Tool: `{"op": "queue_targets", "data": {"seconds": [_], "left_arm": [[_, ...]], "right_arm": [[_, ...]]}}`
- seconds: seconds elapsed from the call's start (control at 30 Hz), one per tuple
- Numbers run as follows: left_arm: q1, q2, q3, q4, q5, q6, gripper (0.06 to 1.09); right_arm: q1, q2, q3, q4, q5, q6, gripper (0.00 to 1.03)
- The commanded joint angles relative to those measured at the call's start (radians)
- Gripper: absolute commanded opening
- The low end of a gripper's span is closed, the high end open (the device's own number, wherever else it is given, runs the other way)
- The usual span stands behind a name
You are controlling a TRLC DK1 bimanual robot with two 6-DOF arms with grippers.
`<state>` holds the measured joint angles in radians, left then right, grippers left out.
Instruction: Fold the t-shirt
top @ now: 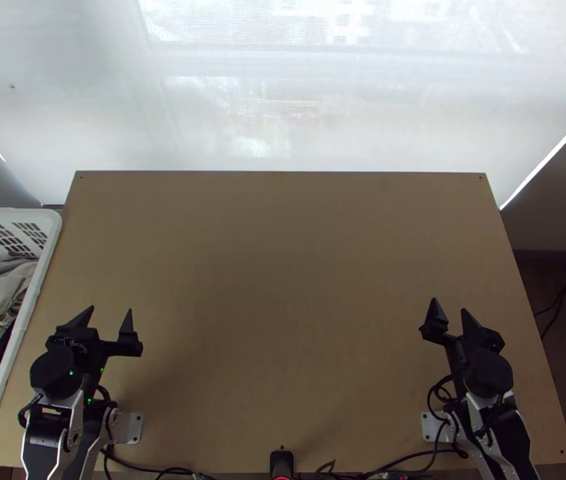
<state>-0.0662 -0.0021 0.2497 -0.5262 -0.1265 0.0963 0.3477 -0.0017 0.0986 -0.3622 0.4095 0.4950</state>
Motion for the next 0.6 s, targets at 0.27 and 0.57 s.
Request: {"op": "queue_targets", "data": {"seconds": [0.27,0.57], "left_arm": [[0.0,0.001,0.0,0.0,-0.001,0.0,1.04],[0.0,0.001,0.0,0.0,-0.001,0.002,1.04]], "right_arm": [[0.002,0.0,0.0,0.0,0.0,-0.001,0.98],[0.019,0.003,0.024,0.128,-0.038,-0.128,0.98]]}}
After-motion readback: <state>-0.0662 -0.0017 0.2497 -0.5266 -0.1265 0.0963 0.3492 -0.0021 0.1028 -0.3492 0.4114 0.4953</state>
